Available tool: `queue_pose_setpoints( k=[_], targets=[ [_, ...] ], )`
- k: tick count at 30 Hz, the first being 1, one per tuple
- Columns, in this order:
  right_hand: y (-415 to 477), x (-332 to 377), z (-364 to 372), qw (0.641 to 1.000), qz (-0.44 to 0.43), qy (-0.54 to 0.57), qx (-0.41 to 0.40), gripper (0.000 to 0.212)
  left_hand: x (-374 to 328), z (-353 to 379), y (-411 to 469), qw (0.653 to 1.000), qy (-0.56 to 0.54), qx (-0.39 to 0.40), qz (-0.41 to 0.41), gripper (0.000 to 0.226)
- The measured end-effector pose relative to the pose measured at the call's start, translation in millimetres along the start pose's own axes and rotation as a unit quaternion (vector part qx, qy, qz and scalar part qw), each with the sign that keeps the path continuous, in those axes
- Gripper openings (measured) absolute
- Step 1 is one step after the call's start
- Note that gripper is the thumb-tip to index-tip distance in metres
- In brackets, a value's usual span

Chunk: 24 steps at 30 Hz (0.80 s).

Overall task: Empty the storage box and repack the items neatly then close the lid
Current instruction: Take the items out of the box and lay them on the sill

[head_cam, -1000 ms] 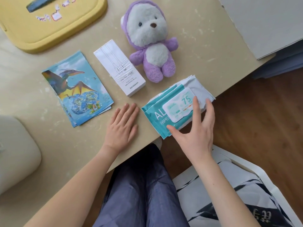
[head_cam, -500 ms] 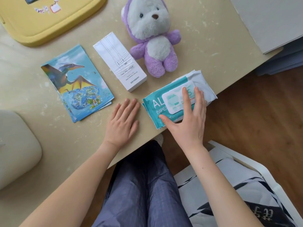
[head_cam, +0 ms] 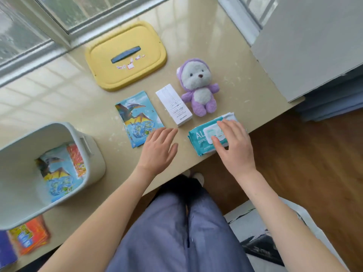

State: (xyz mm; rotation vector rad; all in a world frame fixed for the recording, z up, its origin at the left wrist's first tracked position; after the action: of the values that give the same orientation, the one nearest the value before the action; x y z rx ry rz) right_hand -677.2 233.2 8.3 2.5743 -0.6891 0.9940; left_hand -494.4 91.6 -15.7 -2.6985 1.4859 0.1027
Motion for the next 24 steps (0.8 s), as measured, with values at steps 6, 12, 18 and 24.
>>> queue_pose_setpoints(
  k=[6, 12, 18, 24],
  targets=[
    [-0.2, 86.1, -71.2, 0.994, -0.103, -0.042, 0.011, 0.053, -10.9, -116.3, -17.6, 0.996, -0.002, -0.092, -0.010, 0.049],
    [-7.7, 132.2, -73.8, 0.987, -0.136, -0.061, 0.055, 0.054, -5.0, -143.1, -70.5, 0.993, 0.005, -0.086, -0.087, 0.050],
    [-9.2, 153.0, -24.5, 0.977, -0.161, -0.055, 0.129, 0.054, 25.8, -131.8, -140.1, 0.979, -0.015, -0.048, -0.196, 0.050],
    [-13.7, 208.5, 26.3, 0.966, -0.211, -0.039, 0.143, 0.053, 73.9, -139.0, -208.0, 0.958, -0.019, -0.067, -0.278, 0.048]
  ],
)
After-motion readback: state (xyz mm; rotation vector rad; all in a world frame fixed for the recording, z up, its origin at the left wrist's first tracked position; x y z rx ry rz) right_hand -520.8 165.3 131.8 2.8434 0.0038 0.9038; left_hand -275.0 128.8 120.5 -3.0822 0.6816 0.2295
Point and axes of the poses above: each hand's wrist, its own y-axis towards the middle knuckle, its own z-axis out of the palm, x = y × z, the point moved 4 cm from there along y, towards the middle knuckle, and after that the axes turned 14 degrees about y, right-handed, at the moved point
